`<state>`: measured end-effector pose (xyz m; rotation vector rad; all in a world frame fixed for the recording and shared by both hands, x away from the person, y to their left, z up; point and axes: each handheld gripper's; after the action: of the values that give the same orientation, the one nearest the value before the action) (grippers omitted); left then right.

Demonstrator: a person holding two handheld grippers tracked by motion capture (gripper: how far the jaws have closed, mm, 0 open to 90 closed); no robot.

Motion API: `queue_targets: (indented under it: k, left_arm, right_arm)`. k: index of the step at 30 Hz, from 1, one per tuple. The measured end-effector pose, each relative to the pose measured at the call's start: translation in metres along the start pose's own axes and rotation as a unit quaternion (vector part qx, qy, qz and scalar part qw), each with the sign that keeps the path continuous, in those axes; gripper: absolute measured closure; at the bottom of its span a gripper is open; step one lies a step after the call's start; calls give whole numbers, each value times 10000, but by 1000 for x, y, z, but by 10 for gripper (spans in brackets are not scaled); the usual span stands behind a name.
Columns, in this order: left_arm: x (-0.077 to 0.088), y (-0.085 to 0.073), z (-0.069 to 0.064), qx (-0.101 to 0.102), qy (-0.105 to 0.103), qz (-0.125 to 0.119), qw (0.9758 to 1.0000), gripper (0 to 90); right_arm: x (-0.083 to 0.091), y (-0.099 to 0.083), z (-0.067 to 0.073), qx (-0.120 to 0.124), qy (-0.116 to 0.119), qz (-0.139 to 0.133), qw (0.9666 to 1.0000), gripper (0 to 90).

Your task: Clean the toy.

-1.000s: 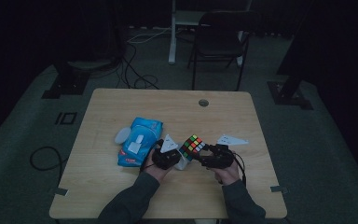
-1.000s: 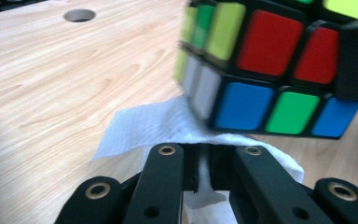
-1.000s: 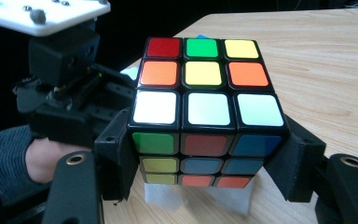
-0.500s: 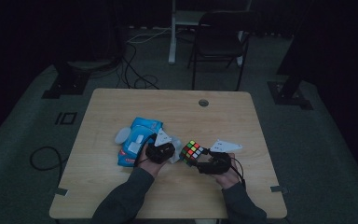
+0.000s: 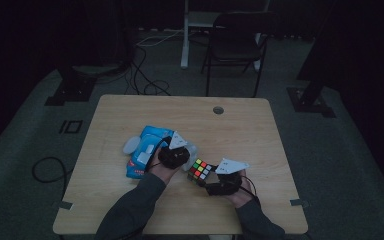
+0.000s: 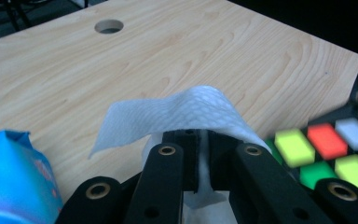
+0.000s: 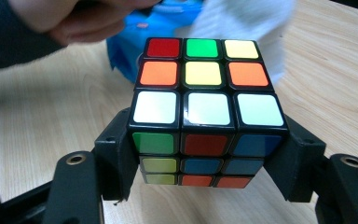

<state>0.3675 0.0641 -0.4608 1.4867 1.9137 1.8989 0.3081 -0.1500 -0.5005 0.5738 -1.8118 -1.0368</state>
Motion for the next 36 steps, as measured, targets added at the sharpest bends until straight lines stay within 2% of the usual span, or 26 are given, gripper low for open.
queue_targets:
  k: [12,19,27,36]
  left_arm:
    - [-9,12,-6,-94,-226,244,9994,859]
    - [-13,12,-11,-117,-392,371,9985,859]
    - [-18,9,-14,-289,-538,689,9958,859]
    - [-20,8,-13,-375,-702,975,9920,859]
  right_arm:
    - [-15,7,14,470,148,119,9987,347]
    - [-18,8,19,622,206,134,9978,347]
    - [-15,12,17,772,70,163,9969,348]
    - [-8,12,12,899,-36,201,9957,347]
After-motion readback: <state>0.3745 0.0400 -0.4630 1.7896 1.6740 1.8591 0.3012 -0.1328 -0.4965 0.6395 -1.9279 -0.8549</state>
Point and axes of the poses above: each handheld gripper's, and its own axes: x roughly backward along the jaws, y roughly out of its top, z roughly to its left, and after that the axes turned 15 degrees about x, right-handed
